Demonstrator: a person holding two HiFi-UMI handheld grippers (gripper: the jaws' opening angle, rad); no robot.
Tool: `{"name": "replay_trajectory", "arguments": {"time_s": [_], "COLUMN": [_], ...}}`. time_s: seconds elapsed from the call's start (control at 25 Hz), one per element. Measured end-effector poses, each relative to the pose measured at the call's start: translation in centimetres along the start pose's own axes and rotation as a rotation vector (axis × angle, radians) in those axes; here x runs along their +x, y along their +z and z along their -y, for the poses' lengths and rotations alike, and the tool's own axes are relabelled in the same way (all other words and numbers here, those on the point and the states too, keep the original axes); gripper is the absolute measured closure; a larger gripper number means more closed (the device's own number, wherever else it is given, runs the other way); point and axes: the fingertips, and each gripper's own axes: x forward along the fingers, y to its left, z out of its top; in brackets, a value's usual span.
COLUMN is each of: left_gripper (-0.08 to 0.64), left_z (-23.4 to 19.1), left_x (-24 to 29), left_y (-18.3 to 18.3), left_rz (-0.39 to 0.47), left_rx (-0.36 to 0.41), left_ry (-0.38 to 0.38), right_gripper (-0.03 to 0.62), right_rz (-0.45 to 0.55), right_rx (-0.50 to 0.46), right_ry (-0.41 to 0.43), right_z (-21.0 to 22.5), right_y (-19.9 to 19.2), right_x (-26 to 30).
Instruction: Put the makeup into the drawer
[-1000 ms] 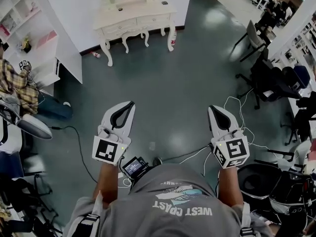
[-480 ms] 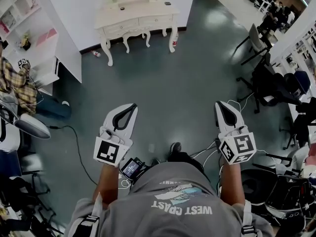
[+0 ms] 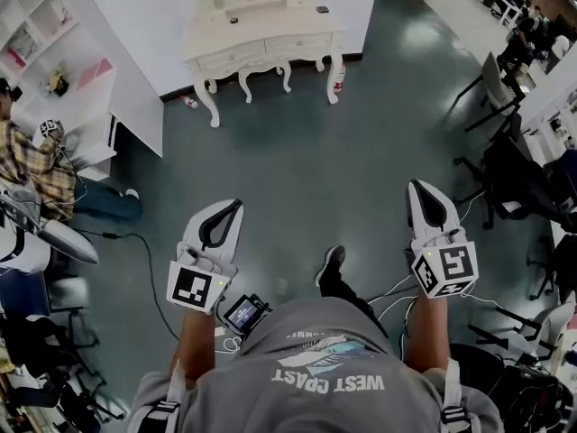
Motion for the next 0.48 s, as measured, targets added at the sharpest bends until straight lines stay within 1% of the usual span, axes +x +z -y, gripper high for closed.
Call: {"name": "replay_trajectory", "arguments": {"time_s": [0.12, 0.2, 0.28, 0.4, 0.48], "left_gripper": [0.558, 0.558, 0.558, 0.558, 0.558], "left_z": [-0.1, 0.0, -0.2, -0.8, -1.0], "left_x": [6.2, 10.2, 13.8, 19.0, 22.5], "left_y": [0.8, 1.9, 2.9, 3.9, 4.7], "left_rz": [0.002, 0.008, 0.003, -0.02, -0.012], "left_rx": [-0.012, 0.003, 0.018, 0.007, 0.024], "left_ry": [-0.003, -0.01, -0.009, -0.005, -0.009], "right_gripper": [0.591, 0.591, 0.591, 0.591, 0.591], "right_rz": [0.005, 0.003, 0.003, 0.01, 0.013], "right_rx": [0.016, 0.032, 0.041, 0.04, 0.042], "right_ry": [0.033, 0.049, 0.063, 0.077, 0.078], "right_z": [4.6, 7.7, 10.5, 14.3, 16.7], "right_y": [-0.7, -1.0, -0.8, -0.2, 0.0], "right_x": [4.3, 6.9, 9.4, 12.6, 14.3]}}
